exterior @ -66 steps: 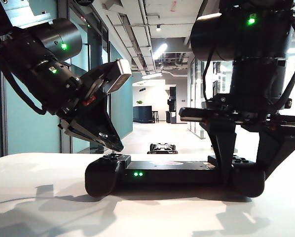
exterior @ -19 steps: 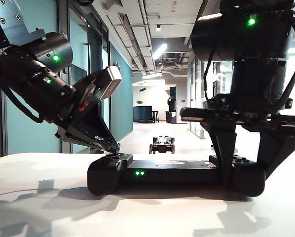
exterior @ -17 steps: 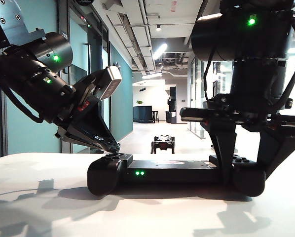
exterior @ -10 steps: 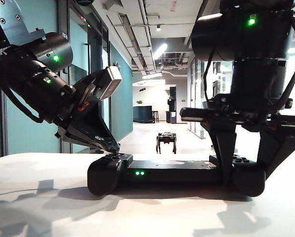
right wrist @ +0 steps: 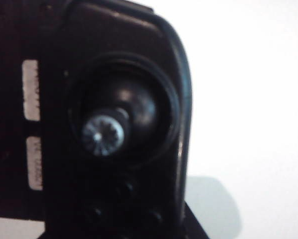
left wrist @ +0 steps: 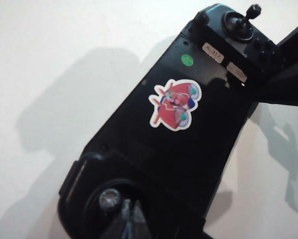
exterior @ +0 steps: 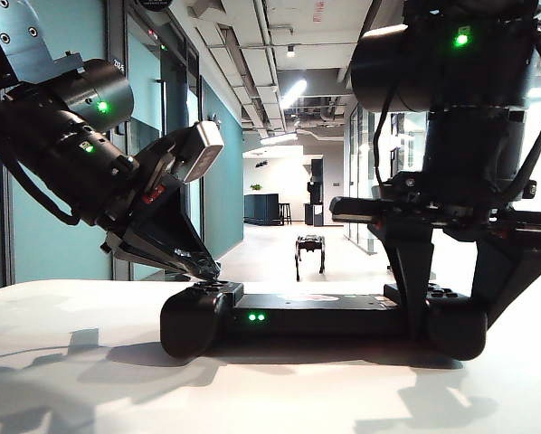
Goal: Push the left joystick on the remote control sitting on the white table forward to make the robot dog walk in a straight line until it approaches the door.
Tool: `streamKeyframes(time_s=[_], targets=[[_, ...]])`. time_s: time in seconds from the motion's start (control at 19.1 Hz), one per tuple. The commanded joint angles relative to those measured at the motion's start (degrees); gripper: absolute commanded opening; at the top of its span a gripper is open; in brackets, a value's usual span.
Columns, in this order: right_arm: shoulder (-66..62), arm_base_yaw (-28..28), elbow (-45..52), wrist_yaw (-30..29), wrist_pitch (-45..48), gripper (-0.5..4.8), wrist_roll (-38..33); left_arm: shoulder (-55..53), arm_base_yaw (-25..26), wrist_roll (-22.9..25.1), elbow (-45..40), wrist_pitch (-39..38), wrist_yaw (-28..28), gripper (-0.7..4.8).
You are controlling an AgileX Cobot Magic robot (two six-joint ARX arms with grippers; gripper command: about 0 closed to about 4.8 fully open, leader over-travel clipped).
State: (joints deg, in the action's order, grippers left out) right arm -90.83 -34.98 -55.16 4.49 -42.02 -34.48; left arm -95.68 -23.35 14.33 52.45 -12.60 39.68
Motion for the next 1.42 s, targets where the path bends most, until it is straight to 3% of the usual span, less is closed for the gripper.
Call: streamKeyframes(time_s=[0.05,0.26,0.42,0.47,0.68,0.84,0.94,1.05,1.1,1.42], targets=[[0.07,-0.15,-0.09,-0.76,0.13,1.97,0.66,0.13,-0.07,0.04,0.15,1.55,0.00,-0.06],[0.07,-0.15,-0.09,-0.57,0.17,1.97,1.60,1.46,-0.07,-1.49,0.33,-1.31,0.37,-0.06],[0.07,-0.13,-0.09,-0.28,0.55,1.97,1.57,10.14,-0.07,-1.57,0.33,-6.58,-0.02,-0.06],[0.07,-0.11,-0.09,-0.28,0.76,1.97,1.57,13.70,-0.07,-3.65,0.33,-6.69,-1.40,-0.06],[0.07,-0.11,-0.09,-0.28,2.01,1.98,1.60,26.60,-0.09,-13.20,0.33,-6.62,-16.48,-0.06],[0.07,-0.11,-0.09,-0.33,3.30,2.02,1.57,37.38,-0.09,-16.72,0.33,-6.60,-28.44,-0.06],[0.07,-0.11,-0.09,-0.59,3.93,2.03,1.73,41.48,-0.09,-16.72,0.33,-6.60,-29.57,-0.06],[0.07,-0.09,-0.09,-0.57,4.24,3.18,2.19,44.63,-0.09,-16.72,0.33,-6.71,-29.55,-0.06],[0.07,-0.11,-0.09,-0.72,4.15,3.45,3.10,45.42,-0.09,-16.72,0.33,-6.95,-29.51,-0.06],[0.20,-0.07,-4.44,-1.60,-1.55,3.46,5.20,46.90,-0.11,-18.03,0.33,-10.01,-29.40,-0.06]])
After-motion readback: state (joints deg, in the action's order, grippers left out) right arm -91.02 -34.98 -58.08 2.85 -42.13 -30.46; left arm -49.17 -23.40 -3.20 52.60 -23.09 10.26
